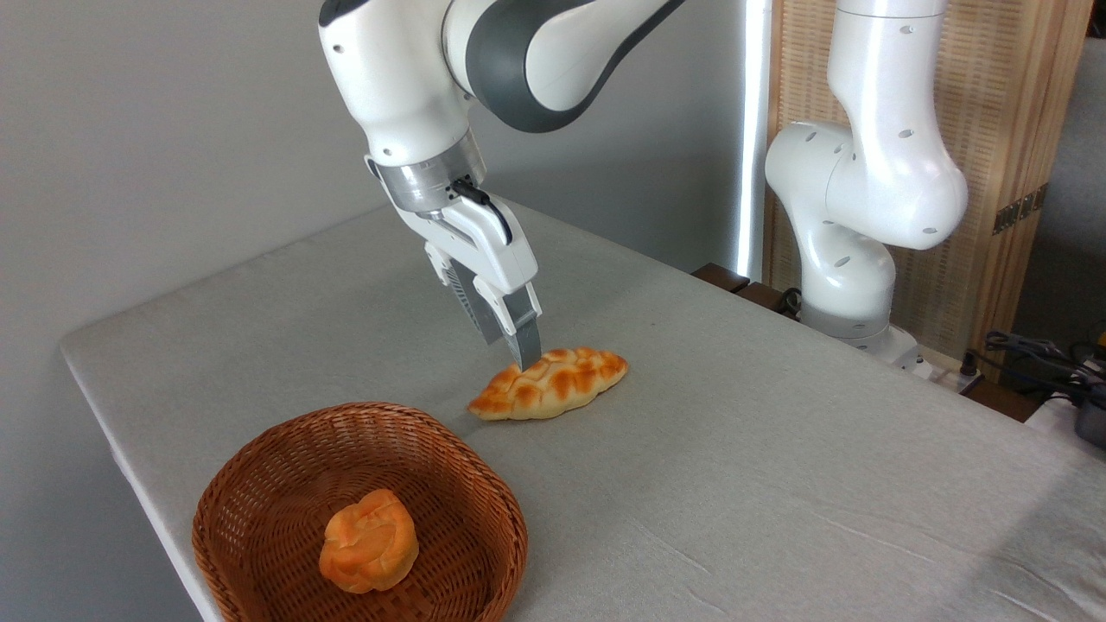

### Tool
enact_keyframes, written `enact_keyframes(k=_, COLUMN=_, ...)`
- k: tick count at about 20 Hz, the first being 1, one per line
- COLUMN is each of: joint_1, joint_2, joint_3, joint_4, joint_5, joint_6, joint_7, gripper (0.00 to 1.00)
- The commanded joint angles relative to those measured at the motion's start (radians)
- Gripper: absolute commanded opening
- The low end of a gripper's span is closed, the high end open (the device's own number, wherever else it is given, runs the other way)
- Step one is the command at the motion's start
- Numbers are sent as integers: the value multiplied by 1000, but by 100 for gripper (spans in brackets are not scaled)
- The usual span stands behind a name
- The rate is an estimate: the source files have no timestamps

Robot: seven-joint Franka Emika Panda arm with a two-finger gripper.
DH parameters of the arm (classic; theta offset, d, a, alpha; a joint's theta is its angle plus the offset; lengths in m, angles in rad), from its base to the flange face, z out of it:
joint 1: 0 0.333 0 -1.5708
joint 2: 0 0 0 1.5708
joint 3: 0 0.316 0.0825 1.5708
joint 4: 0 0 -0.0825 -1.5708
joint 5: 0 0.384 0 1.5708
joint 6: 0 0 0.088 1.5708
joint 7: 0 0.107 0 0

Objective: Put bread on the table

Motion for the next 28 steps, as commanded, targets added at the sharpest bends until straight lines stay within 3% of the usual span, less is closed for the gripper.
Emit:
enact_keyframes(k=1, joint_1=-5, joint_2=-16, joint_3=29, joint_4=72, joint_5=-11, joint_6=3, joint_7=-12, gripper=100)
enact_keyframes(k=4, joint_1=15, joint_2=-16, joint_3=53, joint_4=169, joint_5=-14, joint_6=-13, joint_7=-9, gripper=100)
enact_keyframes(k=7, joint_1=145, joint_2=-16, joint_3=9, joint_4=237, joint_5=-45, joint_6=-13, joint_7=7, gripper=100)
enact_keyframes(k=8, joint_1=162, joint_2=-14, joint_3=6, joint_4=263, joint_5=-49, joint_6=-13, joint_7=16, gripper=100)
enact_keyframes(k=18, joint_1=165, joint_2=102, joint_3=7, joint_4=450, joint_5=-36, joint_6=-92, joint_7=25, gripper=100)
enact_keyframes(k=26, joint_1=165, joint_2=105, joint_3=15, joint_4=452, joint_5=-32, joint_6=-112, joint_7=60, gripper=100)
enact_keyframes(k=27, joint_1=165, joint_2=105, joint_3=14, joint_4=452, joint_5=-26, joint_6=-115, joint_7=60, gripper=100)
enact_keyframes(k=28, joint_1=164, joint_2=105, joint_3=9, joint_4=452, joint_5=13, joint_6=-115, joint_7=60, gripper=100)
